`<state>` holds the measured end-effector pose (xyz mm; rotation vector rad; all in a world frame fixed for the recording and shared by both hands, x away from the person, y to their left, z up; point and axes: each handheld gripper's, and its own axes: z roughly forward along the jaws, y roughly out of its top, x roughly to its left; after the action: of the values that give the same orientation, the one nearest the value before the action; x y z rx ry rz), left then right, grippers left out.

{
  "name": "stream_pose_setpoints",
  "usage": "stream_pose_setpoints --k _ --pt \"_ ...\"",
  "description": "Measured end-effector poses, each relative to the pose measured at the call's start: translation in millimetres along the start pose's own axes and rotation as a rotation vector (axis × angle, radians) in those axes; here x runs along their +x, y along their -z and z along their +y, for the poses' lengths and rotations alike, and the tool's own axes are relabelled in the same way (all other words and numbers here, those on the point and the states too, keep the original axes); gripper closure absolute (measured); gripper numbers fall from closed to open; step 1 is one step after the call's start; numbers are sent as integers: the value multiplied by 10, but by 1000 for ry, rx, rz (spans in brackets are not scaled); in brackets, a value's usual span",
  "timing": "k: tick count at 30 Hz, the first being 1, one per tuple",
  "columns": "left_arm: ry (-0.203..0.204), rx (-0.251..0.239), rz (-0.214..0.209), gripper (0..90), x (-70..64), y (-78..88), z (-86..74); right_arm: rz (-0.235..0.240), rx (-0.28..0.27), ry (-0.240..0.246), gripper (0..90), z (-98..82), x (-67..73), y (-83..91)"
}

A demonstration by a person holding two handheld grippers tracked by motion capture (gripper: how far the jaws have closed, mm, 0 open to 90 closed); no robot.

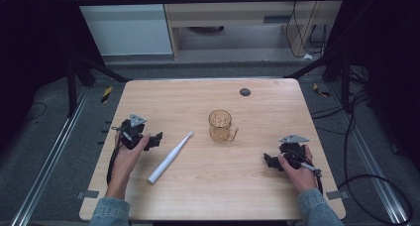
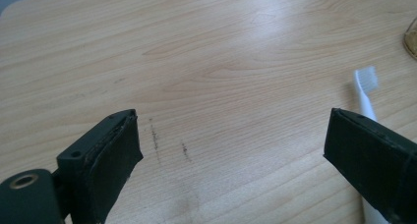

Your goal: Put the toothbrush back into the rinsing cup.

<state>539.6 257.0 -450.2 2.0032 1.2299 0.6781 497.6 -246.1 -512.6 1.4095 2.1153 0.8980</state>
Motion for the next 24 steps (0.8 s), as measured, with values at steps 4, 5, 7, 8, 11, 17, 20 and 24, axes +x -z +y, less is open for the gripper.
stream_pose_setpoints --k 4,5,7,8,11,17,20,24 --pt "-35 21 -18 70 -134 44 65 4 -1 6 6 1 -6 -1" --pt "-46 23 -25 69 -169 56 83 2 -1 6 6 1 -6 -2" --pt "-65 25 -30 63 -235 81 125 2 -1 6 6 1 -6 -2" --pt "-70 24 -32 63 -264 96 149 2 0 7 6 1 -7 -1" --pt "-85 22 -58 57 -361 115 210 2 -1 8 6 1 -8 -1" --pt "-134 45 -88 56 -547 166 332 7 -1 15 6 0 -15 -2" --pt "-156 35 -95 56 -622 219 404 6 0 14 6 0 -14 -1" --pt "-172 47 -95 57 -657 221 416 6 0 12 6 0 -13 -1"
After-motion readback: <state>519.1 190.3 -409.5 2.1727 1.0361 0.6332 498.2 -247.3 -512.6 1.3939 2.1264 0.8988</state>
